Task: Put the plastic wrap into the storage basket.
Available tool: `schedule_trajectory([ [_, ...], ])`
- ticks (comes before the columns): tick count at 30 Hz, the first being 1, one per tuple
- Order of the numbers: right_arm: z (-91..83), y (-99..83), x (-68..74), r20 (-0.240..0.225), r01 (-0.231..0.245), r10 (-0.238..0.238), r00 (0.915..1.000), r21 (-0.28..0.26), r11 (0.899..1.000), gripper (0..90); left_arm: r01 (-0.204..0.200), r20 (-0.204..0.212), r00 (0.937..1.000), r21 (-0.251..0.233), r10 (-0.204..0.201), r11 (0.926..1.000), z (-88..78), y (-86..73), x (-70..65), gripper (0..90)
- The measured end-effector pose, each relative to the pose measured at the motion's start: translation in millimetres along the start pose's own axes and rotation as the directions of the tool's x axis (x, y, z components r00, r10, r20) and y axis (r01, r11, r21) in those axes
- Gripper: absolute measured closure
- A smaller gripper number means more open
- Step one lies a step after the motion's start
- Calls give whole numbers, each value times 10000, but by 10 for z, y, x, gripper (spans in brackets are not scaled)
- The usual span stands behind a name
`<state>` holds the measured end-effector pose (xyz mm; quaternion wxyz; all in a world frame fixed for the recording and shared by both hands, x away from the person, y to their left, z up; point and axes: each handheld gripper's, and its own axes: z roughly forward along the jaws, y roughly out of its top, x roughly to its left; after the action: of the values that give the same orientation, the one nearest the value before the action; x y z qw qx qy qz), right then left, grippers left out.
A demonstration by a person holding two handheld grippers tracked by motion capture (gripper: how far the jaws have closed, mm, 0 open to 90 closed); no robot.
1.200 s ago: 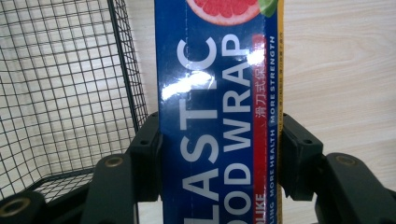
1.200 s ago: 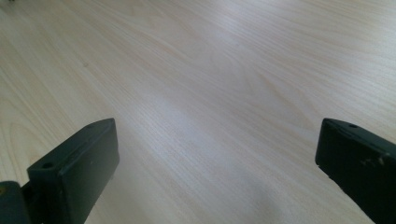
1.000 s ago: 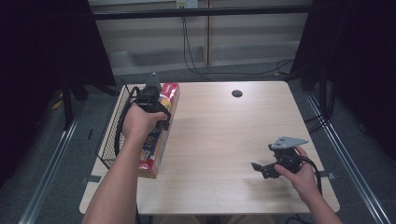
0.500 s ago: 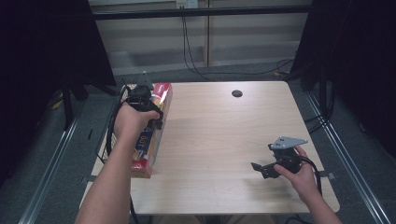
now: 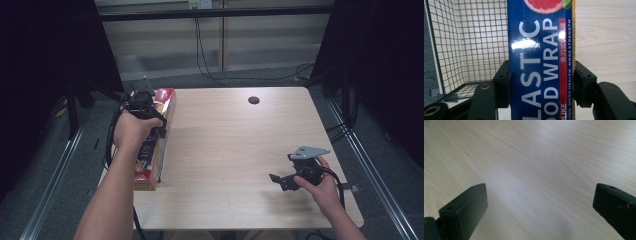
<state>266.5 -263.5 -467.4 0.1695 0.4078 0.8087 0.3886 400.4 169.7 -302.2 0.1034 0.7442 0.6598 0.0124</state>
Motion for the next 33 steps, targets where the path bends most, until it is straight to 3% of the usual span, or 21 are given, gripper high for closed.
schedule_trajectory([
  [10, -6, 2, -3, 52, -44, 45, 10000, -73, 10000, 0, 181, 96, 9998, 8, -181, 9998, 20, -19, 105, 441],
  [18, -1, 3, 3, 89, 44, -43, 10000, -38, 10000, 0, 512, -67, 9987, 17, -512, 9987, 65, -37, 202, 441],
  [21, 0, 3, 0, 40, 40, -39, 10000, -34, 10000, 0, 457, -184, 9988, 5, -457, 9990, 78, -38, 243, 441],
  [33, 9, 4, 9, -71, 128, -128, 9999, -3, 9999, 0, 688, -156, 9975, 131, -686, 9975, 157, -40, 344, 441],
])
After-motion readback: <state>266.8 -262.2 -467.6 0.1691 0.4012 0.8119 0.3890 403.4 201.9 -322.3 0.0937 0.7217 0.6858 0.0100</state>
